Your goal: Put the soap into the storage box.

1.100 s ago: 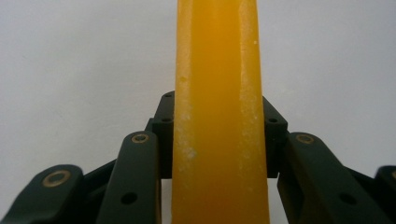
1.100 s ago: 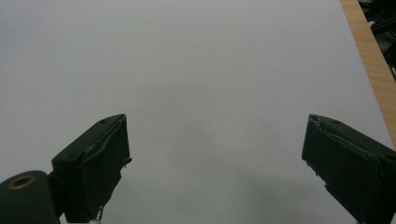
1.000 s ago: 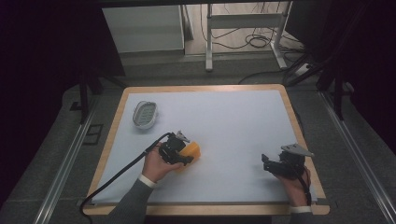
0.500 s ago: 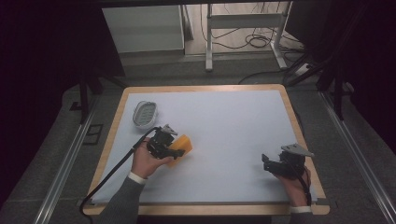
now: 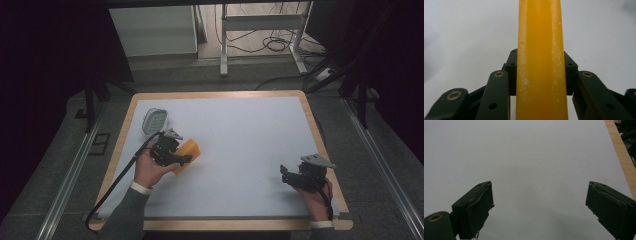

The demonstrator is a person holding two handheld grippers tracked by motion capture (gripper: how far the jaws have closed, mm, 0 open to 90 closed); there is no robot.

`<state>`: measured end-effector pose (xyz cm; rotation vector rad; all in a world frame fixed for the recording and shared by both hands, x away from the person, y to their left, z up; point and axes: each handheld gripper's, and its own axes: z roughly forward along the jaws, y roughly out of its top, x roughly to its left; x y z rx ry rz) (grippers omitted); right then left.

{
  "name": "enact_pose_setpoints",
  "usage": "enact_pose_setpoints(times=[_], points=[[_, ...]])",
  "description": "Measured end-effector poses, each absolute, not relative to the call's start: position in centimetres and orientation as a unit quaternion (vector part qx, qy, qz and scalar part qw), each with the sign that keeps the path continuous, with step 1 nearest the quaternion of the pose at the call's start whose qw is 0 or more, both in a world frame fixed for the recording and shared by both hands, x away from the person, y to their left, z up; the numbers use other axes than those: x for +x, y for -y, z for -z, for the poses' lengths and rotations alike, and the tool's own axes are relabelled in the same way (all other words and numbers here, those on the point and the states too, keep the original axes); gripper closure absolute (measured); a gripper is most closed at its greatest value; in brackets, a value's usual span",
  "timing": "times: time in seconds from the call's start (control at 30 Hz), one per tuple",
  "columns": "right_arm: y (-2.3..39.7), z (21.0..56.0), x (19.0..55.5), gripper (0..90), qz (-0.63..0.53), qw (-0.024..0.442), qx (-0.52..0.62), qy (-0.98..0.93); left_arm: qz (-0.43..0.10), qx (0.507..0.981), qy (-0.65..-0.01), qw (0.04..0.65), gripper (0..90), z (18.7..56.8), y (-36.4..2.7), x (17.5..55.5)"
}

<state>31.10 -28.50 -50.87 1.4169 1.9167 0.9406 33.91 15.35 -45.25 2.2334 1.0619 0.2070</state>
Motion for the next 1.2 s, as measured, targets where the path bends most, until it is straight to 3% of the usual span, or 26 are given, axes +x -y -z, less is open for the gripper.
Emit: enact_pose_setpoints(times=[1.2], points=[[28.9, 50.8, 31.1, 7.6, -0.352, 0.29, 0.534, -0.712, -0.102, 0.841, -0.427, 0.316, 60.7, 43.4, -17.7, 35.9]])
